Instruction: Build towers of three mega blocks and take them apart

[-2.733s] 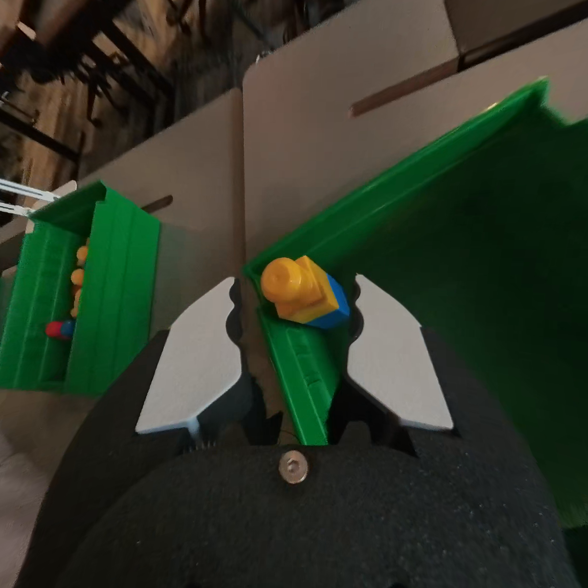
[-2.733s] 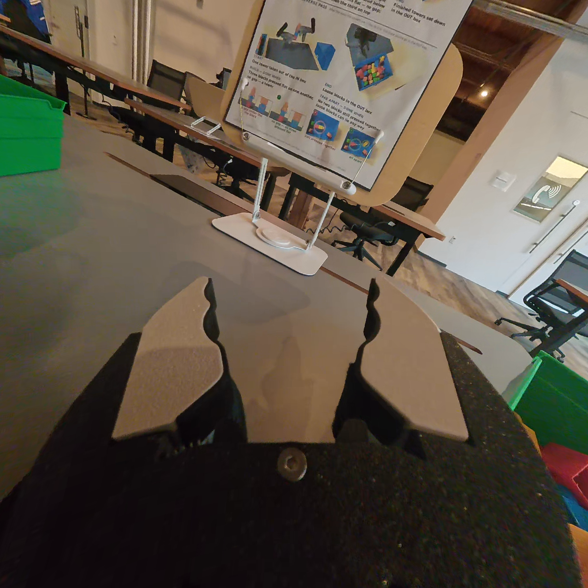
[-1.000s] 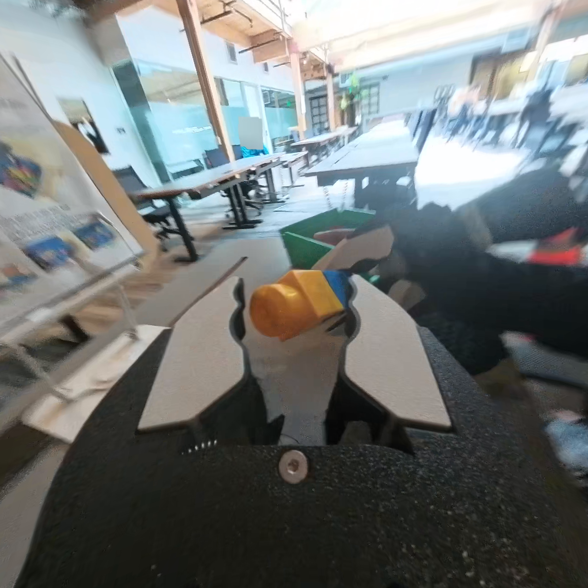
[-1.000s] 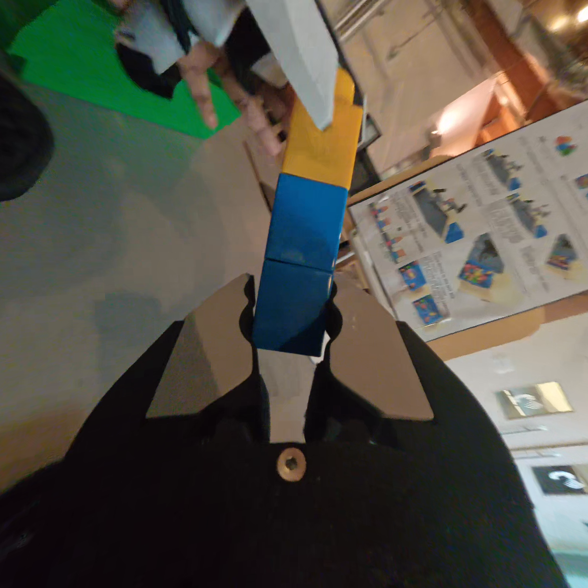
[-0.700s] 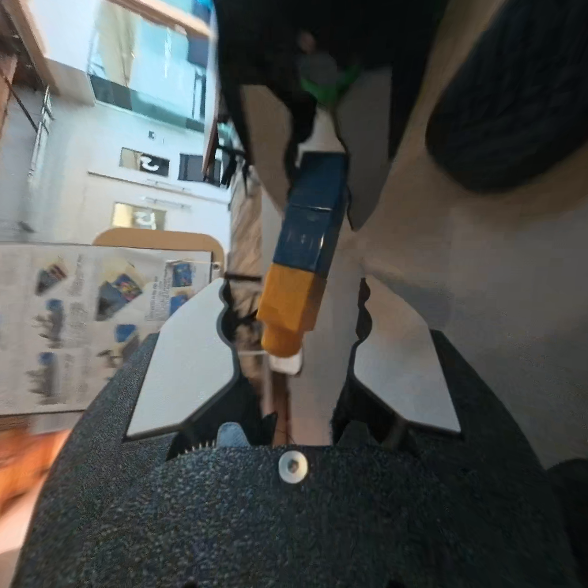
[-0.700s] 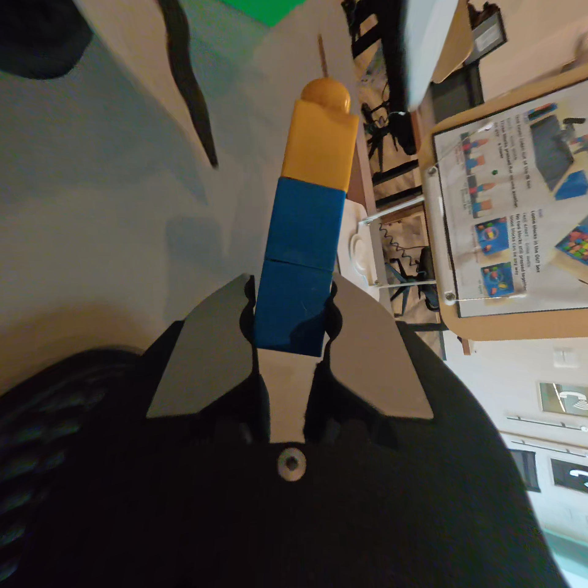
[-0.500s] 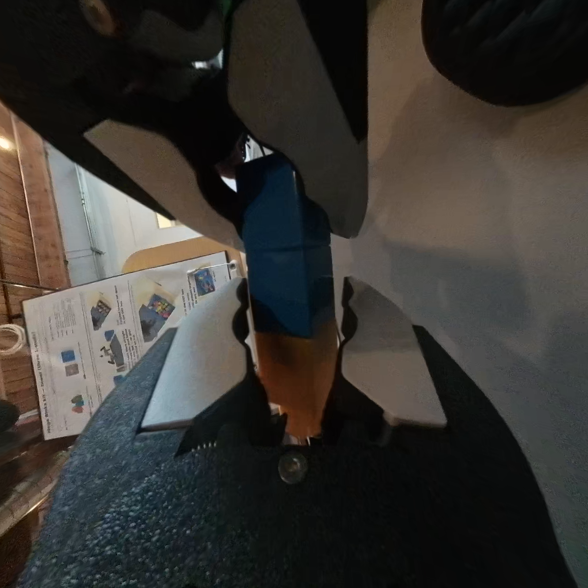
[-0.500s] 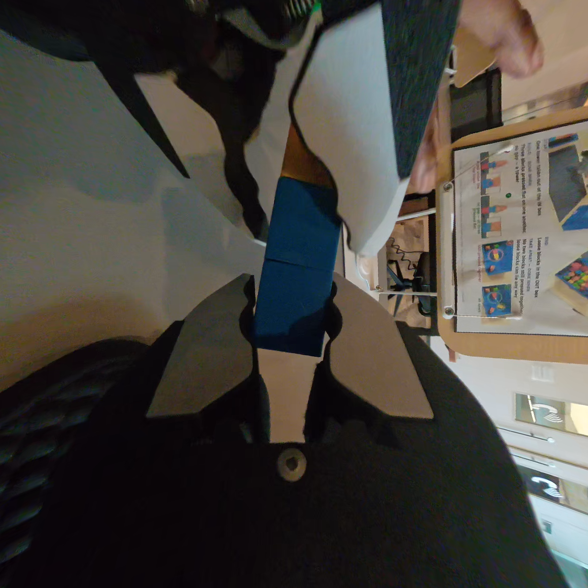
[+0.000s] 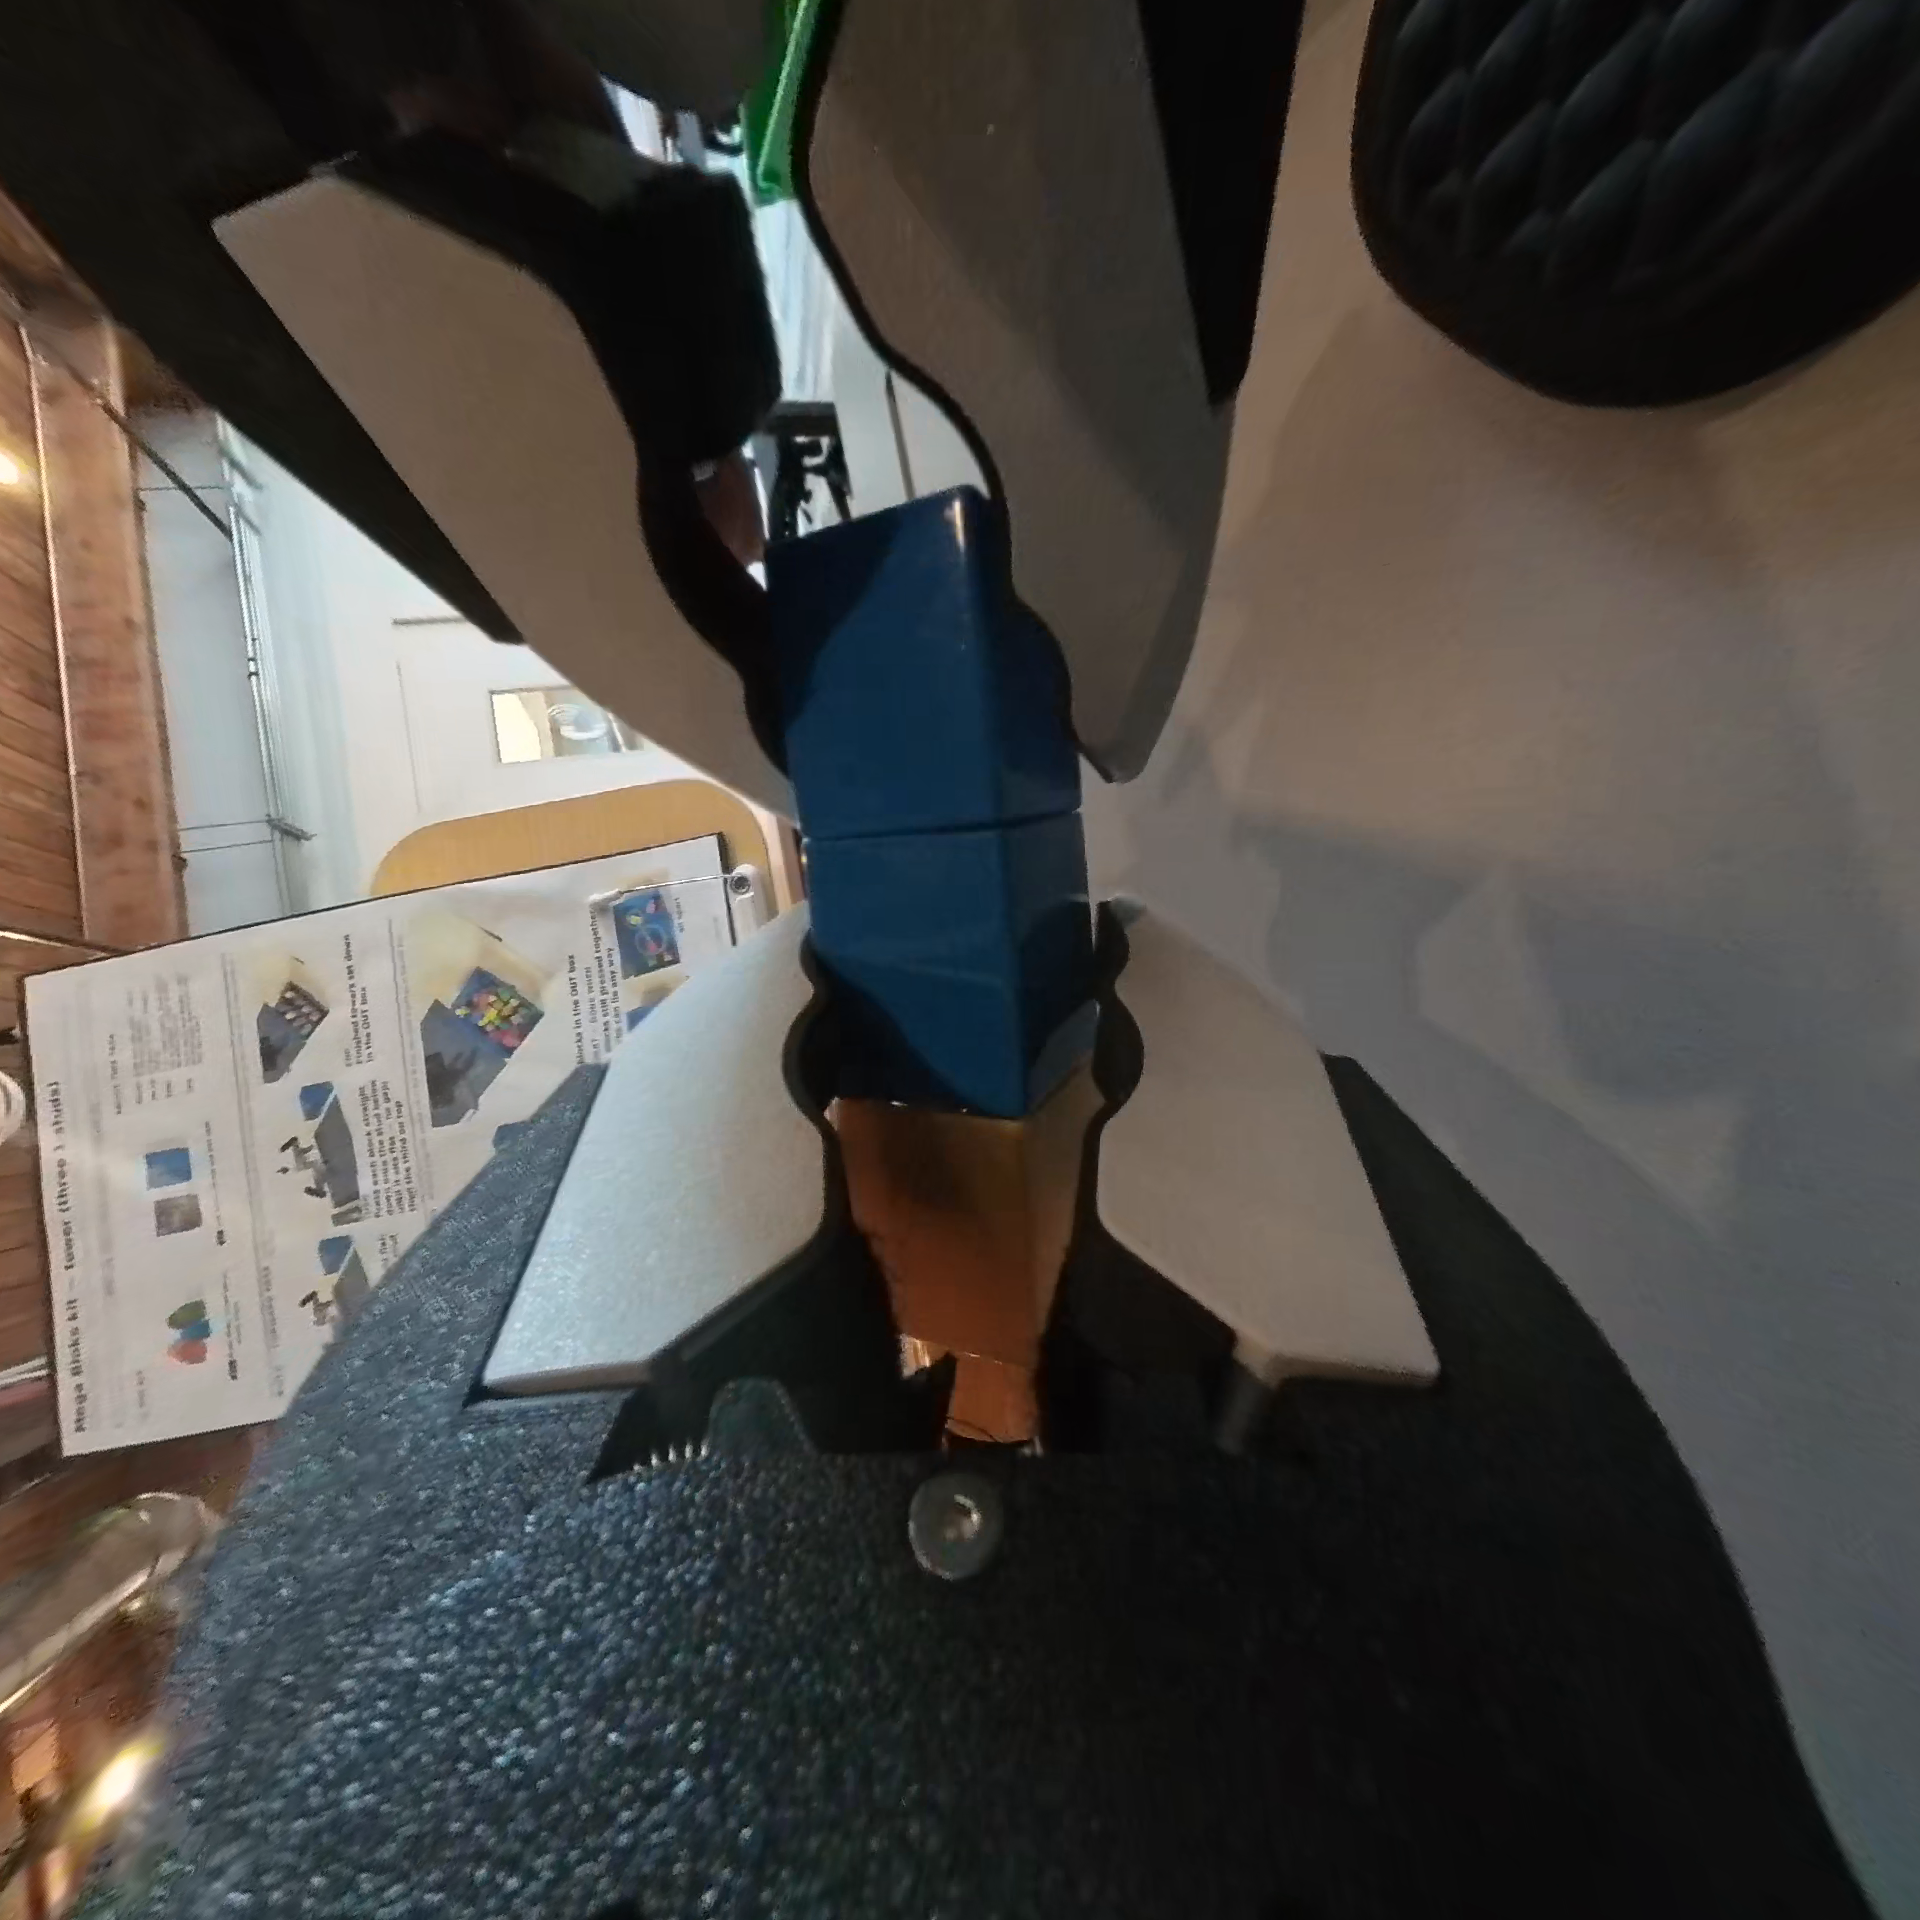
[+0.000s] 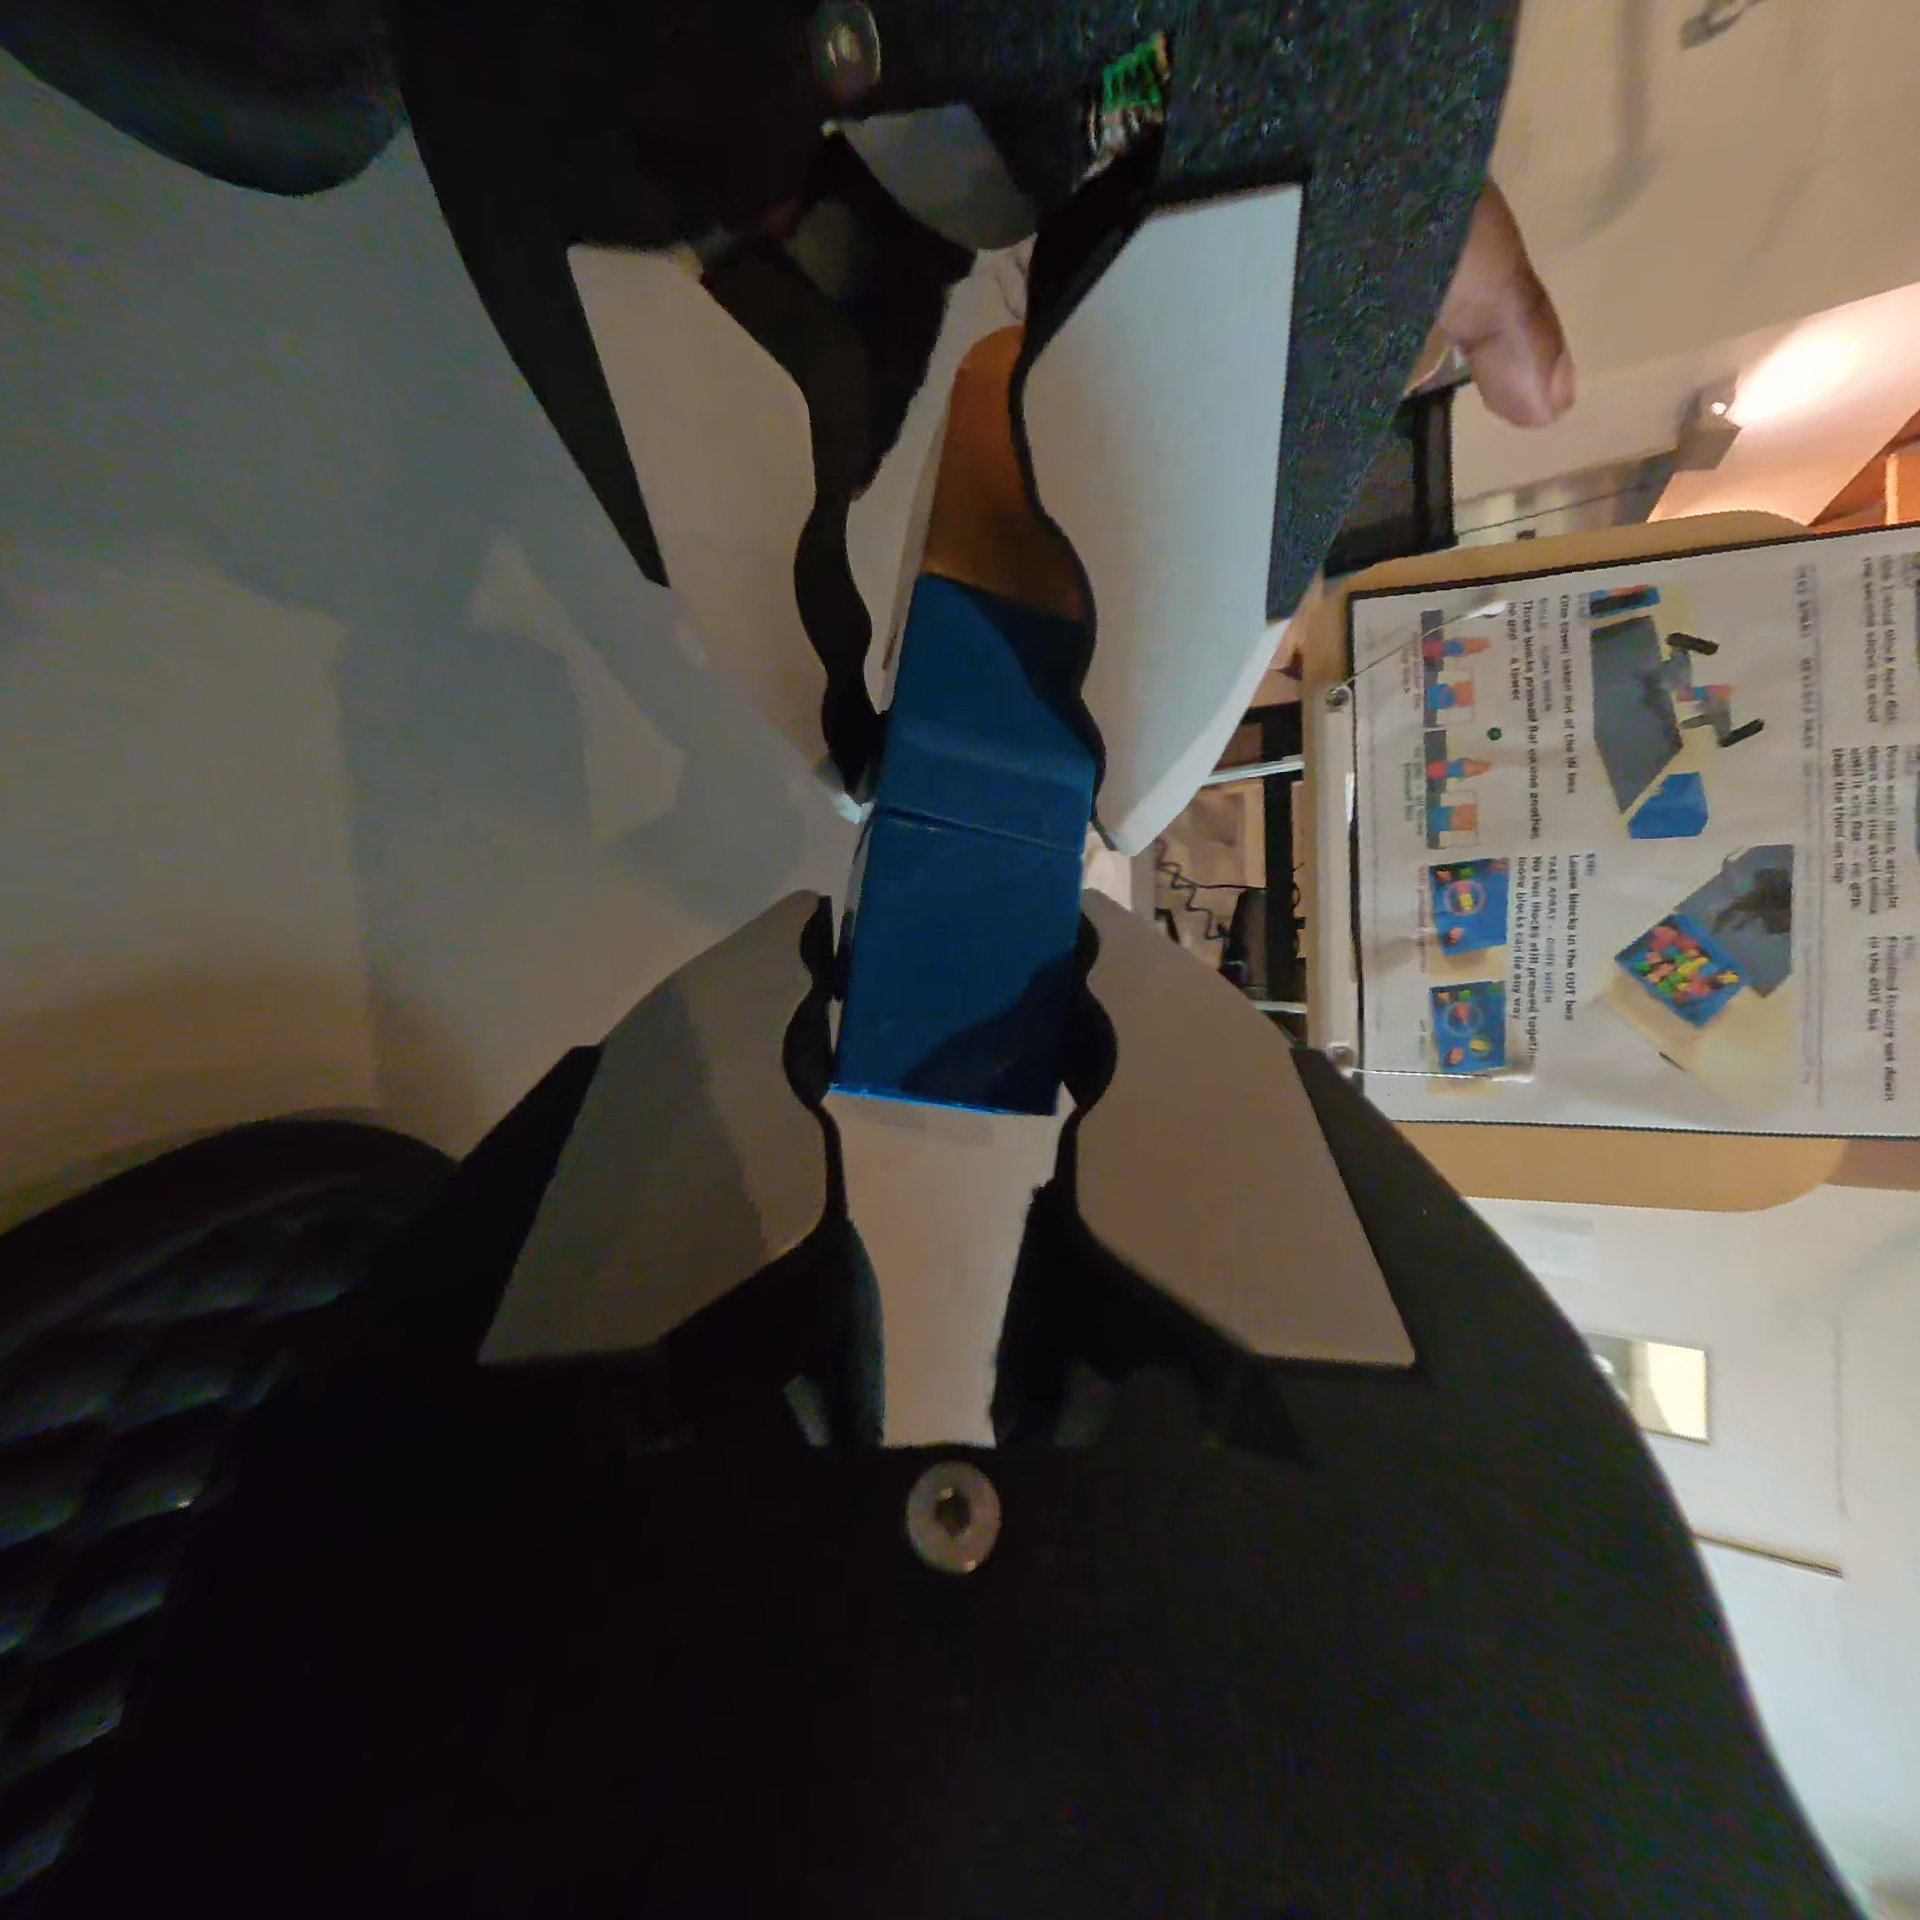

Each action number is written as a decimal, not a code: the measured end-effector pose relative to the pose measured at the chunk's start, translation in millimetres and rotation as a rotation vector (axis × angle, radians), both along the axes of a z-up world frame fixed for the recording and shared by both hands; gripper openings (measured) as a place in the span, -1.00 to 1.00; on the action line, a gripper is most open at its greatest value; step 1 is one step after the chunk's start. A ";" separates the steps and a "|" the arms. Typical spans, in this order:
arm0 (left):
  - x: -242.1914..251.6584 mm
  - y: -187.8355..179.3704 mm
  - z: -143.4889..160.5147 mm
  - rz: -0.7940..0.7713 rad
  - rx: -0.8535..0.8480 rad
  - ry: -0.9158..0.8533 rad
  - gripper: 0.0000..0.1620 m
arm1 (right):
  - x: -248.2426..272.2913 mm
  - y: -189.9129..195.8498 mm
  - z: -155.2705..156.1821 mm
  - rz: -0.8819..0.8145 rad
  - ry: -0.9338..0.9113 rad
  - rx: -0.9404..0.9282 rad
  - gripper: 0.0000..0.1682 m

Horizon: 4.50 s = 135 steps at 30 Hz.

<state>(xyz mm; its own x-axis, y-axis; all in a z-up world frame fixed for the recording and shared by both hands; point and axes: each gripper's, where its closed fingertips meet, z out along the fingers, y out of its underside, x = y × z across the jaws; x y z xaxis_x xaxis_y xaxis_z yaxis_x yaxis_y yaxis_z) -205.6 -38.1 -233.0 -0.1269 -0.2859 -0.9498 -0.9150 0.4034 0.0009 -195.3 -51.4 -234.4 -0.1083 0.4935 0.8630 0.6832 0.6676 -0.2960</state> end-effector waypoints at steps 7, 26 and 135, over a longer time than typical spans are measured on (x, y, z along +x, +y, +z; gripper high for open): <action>1.1 -5.5 -2.4 -0.015 -0.032 -0.024 -0.43 | 2.8 -5.7 -1.7 0.000 0.020 -0.043 -0.52; -66.5 12.3 10.1 0.162 -0.078 -0.201 -0.44 | 213.5 79.8 46.2 -0.558 0.278 -0.278 -0.51; -80.8 21.1 32.0 0.174 0.170 -0.329 -0.46 | 23.3 6.9 44.4 -0.037 0.721 -1.093 -0.59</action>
<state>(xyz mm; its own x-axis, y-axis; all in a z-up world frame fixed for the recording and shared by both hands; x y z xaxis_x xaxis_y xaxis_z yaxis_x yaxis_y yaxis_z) -286.4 -17.0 -200.9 0.2282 -0.1113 -0.9672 -0.9320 0.2623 -0.2500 -172.0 -44.4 -190.0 0.2351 0.9639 -0.1248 0.1573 -0.1644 -0.9738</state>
